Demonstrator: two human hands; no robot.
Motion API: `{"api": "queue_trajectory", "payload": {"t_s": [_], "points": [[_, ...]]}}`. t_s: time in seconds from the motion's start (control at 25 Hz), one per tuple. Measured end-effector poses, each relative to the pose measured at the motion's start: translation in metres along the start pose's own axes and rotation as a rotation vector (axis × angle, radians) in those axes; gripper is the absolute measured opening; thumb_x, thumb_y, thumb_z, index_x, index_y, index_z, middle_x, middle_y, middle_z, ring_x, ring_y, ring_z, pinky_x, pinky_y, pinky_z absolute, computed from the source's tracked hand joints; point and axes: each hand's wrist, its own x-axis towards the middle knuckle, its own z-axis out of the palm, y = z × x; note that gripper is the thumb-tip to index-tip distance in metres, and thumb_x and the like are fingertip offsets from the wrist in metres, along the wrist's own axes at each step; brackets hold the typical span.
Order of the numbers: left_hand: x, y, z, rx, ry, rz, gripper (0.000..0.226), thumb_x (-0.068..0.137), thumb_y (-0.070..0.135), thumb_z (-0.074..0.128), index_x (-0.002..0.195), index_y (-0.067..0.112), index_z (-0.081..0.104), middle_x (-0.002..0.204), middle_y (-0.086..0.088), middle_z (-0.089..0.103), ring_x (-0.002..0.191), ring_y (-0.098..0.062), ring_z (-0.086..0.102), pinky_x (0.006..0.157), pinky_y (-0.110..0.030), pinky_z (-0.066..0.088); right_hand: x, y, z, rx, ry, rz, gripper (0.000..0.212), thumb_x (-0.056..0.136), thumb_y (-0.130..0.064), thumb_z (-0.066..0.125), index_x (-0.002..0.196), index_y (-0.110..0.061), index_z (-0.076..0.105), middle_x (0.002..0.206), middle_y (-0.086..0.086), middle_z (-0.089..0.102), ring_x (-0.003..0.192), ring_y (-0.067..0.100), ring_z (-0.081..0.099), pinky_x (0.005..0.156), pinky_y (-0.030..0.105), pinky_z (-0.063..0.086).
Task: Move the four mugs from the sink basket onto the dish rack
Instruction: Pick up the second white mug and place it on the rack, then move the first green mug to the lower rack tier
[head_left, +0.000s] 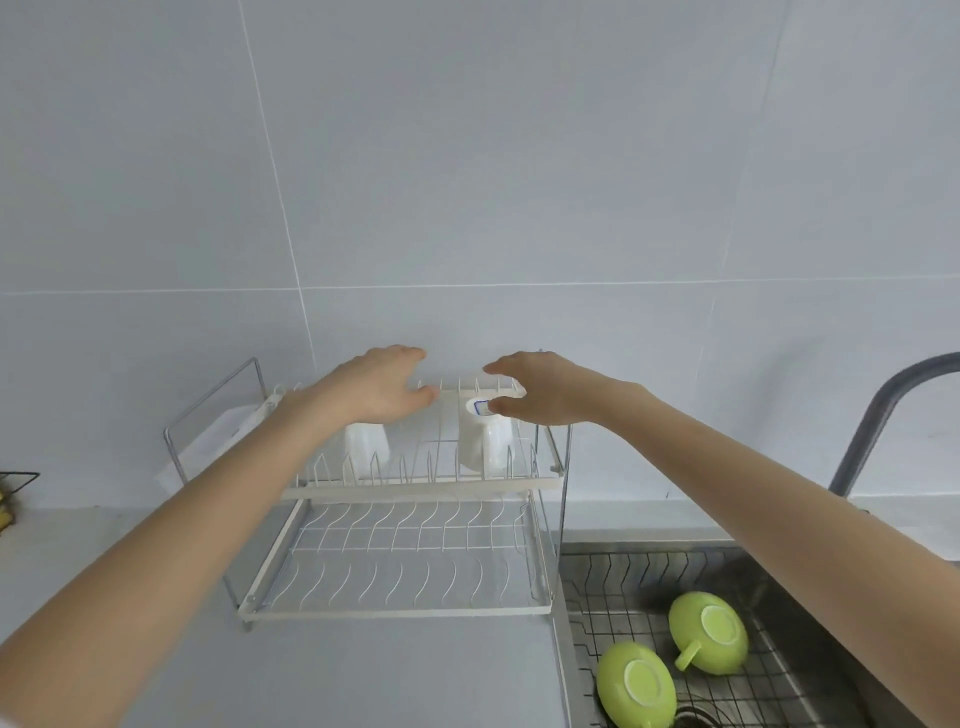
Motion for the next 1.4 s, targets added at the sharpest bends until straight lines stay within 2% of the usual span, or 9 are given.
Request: {"api": "queue_trajectory", "payload": {"t_s": [0.2,0.6,0.8,1.08,1.24,1.4], "points": [[0.0,0.064,0.002,0.015,-0.022,0.054,0.055,0.093,0.04,0.038,0.137,0.008,0.032,0.147,-0.008,0.036,0.132,-0.027,0.037,0.103,-0.039,0.035,-0.046,0.05,-0.012,-0.045,-0.007,0.085,0.056,0.096,-0.033,0.042,0.147,-0.018,0.024,0.155,0.005,0.027,0.144,0.021,0.022,0.119,0.038,0.017],[0.021,0.17,0.023,-0.002,-0.099,0.138,0.059,0.093,0.04,0.038,0.14,0.007,0.026,0.152,-0.009,0.027,0.138,-0.027,0.03,0.112,-0.041,0.03,-0.106,0.155,-0.011,-0.028,-0.061,0.199,0.058,0.095,-0.034,0.042,0.147,-0.017,0.021,0.155,0.003,0.026,0.145,0.02,0.019,0.12,0.04,0.016],[0.035,0.206,0.051,0.001,-0.169,0.173,0.064,0.093,0.04,0.037,0.145,0.01,0.014,0.156,-0.007,0.018,0.142,-0.025,0.022,0.116,-0.04,0.024,-0.127,0.199,0.004,-0.001,-0.105,0.242,0.058,0.095,-0.034,0.043,0.146,-0.016,0.024,0.155,0.003,0.029,0.143,0.022,0.024,0.119,0.039,0.02],[0.051,0.253,0.105,-0.075,-0.286,0.167,0.065,0.093,0.039,0.038,0.146,0.011,0.011,0.157,-0.006,0.016,0.144,-0.024,0.018,0.118,-0.039,0.021,-0.151,0.254,0.036,0.058,-0.195,0.282,0.057,0.095,-0.032,0.043,0.146,-0.015,0.024,0.154,0.005,0.029,0.141,0.025,0.027,0.117,0.038,0.024],[0.059,0.269,0.136,-0.104,-0.338,0.151,0.067,0.092,0.04,0.04,0.146,0.011,0.011,0.157,-0.006,0.014,0.144,-0.023,0.017,0.118,-0.04,0.021,-0.157,0.282,0.06,0.108,-0.236,0.31,0.057,0.094,-0.033,0.044,0.146,-0.016,0.025,0.149,0.007,0.036,0.136,0.026,0.035,0.114,0.038,0.029],[0.064,0.282,0.164,-0.135,-0.364,0.144,0.069,0.091,0.039,0.045,0.146,0.013,0.012,0.157,-0.006,0.015,0.143,-0.023,0.021,0.117,-0.039,0.024,-0.16,0.305,0.086,0.183,-0.252,0.353,0.056,0.094,-0.033,0.045,0.144,-0.015,0.029,0.148,0.01,0.038,0.139,0.027,0.031,0.115,0.038,0.027]]}}
